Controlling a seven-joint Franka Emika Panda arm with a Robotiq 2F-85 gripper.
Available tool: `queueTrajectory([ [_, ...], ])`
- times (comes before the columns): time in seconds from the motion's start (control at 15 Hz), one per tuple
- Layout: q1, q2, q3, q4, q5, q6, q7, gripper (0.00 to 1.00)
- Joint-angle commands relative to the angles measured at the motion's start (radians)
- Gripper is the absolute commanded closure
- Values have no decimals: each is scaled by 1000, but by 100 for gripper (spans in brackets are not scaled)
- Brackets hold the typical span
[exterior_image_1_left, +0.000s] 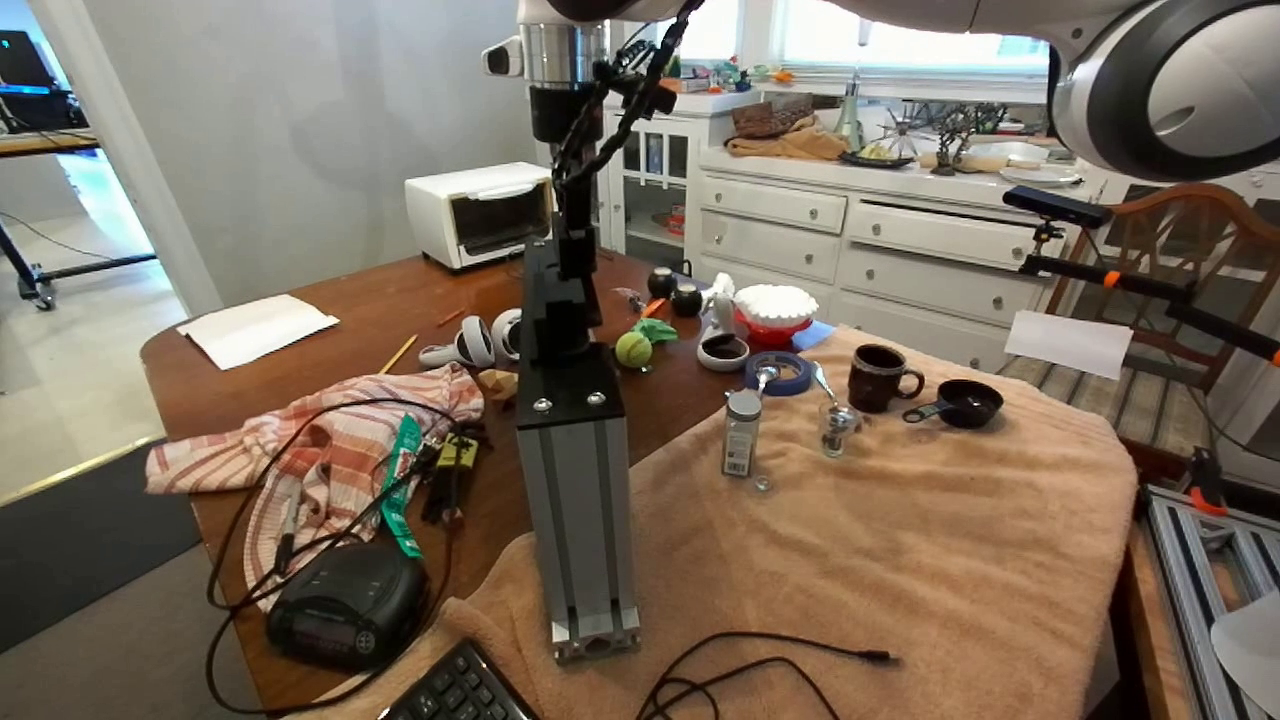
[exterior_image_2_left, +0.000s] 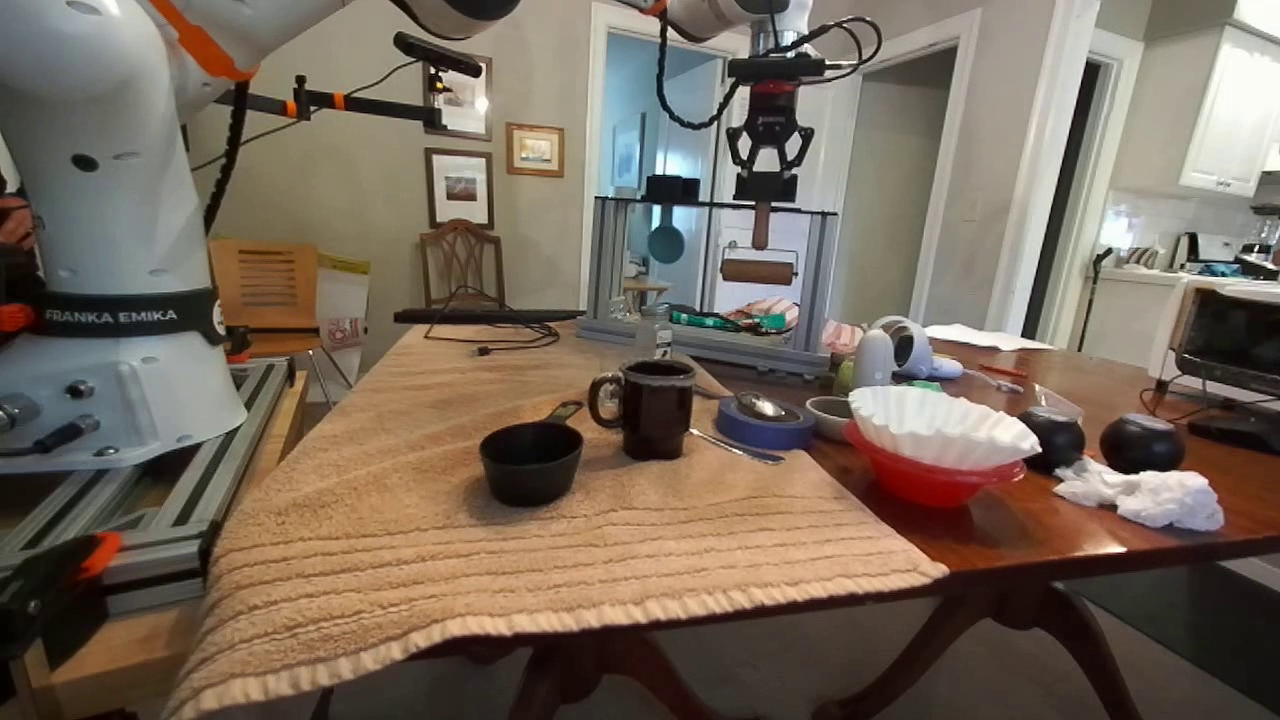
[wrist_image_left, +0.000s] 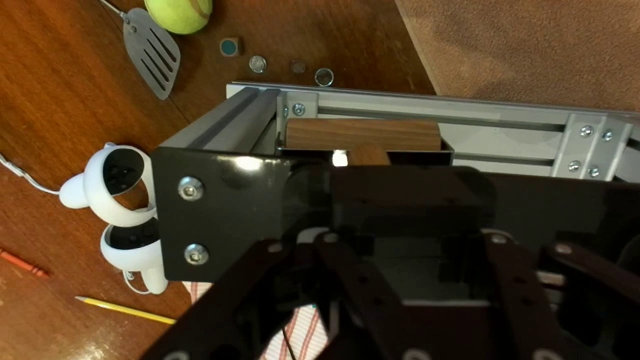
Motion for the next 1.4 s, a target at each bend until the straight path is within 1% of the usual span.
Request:
queueTrajectory([
  [0.0,16,4,-8,22,-6,-2,54,78],
  [0.47,18,25,-4,40,0,10,112,78],
  [1.33,28,50,0,72,-11,29,93,78],
])
